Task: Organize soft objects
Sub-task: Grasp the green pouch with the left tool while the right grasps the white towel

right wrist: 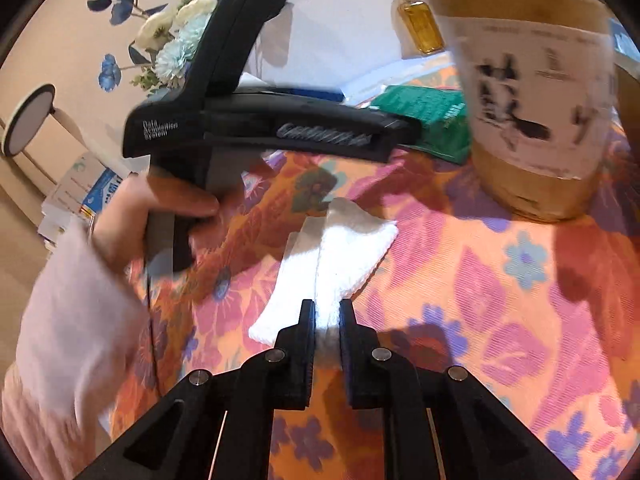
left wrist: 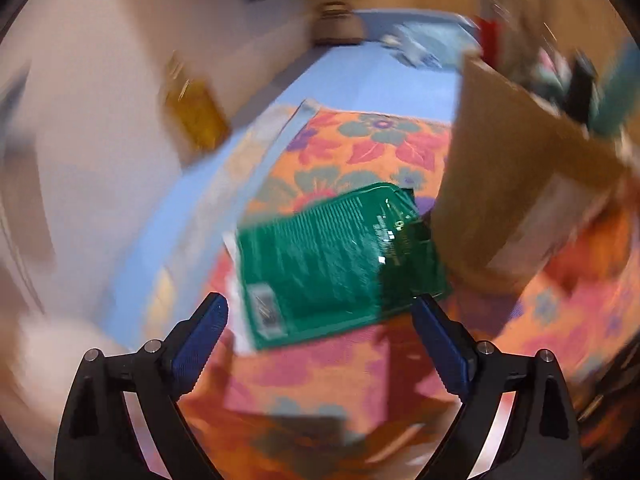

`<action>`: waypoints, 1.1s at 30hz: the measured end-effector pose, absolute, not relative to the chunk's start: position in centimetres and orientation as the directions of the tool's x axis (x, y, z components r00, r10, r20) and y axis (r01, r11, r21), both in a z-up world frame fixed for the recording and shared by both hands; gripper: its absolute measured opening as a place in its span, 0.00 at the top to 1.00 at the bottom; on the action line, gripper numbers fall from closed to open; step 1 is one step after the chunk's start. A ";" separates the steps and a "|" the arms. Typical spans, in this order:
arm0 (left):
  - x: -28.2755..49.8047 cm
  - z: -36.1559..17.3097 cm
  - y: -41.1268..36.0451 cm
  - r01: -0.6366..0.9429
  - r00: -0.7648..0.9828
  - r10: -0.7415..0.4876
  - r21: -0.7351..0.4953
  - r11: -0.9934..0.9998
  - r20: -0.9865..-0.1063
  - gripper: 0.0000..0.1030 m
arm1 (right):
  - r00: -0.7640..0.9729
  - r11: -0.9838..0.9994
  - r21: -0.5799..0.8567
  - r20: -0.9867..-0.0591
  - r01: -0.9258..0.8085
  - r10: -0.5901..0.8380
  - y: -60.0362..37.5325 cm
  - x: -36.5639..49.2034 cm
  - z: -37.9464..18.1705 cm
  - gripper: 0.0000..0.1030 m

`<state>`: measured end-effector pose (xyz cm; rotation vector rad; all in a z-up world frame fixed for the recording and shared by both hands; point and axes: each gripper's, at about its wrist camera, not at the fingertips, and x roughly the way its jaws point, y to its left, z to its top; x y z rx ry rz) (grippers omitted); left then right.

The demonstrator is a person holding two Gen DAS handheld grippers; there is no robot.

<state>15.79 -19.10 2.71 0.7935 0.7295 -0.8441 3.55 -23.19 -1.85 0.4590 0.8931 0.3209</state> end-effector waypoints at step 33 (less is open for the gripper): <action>17.8 2.6 -16.7 0.794 0.448 -0.352 0.185 0.580 -0.822 0.33 | 0.552 0.795 0.602 -0.640 -0.071 0.534 -24.8 0.3 -2.4 0.89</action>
